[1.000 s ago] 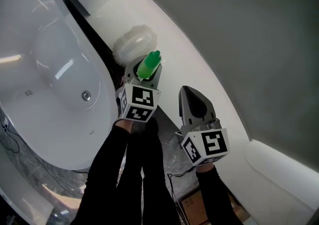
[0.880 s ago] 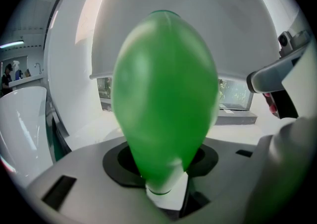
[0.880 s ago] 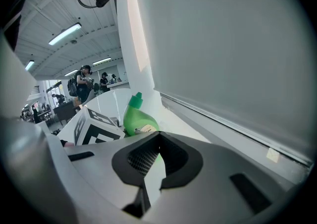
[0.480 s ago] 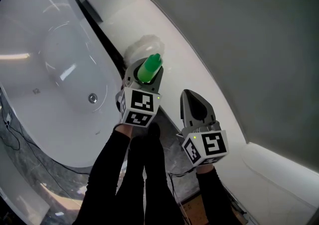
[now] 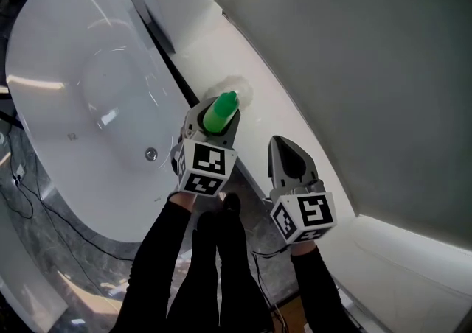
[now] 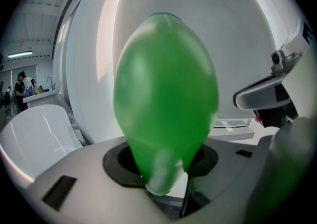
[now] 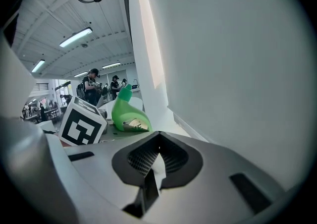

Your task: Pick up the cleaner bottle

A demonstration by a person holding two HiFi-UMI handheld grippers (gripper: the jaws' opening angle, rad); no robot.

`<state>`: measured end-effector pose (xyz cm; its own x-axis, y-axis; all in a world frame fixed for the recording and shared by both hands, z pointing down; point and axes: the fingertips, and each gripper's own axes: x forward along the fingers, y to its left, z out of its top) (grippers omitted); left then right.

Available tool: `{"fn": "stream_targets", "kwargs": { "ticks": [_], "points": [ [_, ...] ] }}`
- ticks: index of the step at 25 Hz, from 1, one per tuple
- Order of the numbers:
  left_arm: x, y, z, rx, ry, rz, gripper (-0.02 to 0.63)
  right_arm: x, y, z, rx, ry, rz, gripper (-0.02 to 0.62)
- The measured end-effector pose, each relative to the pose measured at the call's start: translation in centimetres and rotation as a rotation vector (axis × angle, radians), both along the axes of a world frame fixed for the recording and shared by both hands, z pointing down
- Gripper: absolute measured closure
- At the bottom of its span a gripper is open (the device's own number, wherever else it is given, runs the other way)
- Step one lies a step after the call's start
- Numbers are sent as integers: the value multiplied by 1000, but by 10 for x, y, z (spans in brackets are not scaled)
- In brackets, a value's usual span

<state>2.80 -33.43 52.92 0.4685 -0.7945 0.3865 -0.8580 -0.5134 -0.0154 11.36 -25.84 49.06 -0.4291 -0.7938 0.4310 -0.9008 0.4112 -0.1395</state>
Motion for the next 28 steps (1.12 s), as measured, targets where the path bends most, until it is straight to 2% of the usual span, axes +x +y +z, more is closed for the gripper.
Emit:
{"fn": "stream_targets", "kwargs": {
  "ticks": [14, 20, 28],
  "points": [
    [-70, 48, -90, 20, 6, -91, 416, -52, 6, -80, 69, -5, -106, 594],
    [-102, 70, -113, 18, -12, -133, 416, -80, 13, -106, 96, -5, -180, 594],
    [-127, 95, -138, 25, -32, -148, 416, -114, 31, -130, 114, 8, -270, 594]
  ]
}}
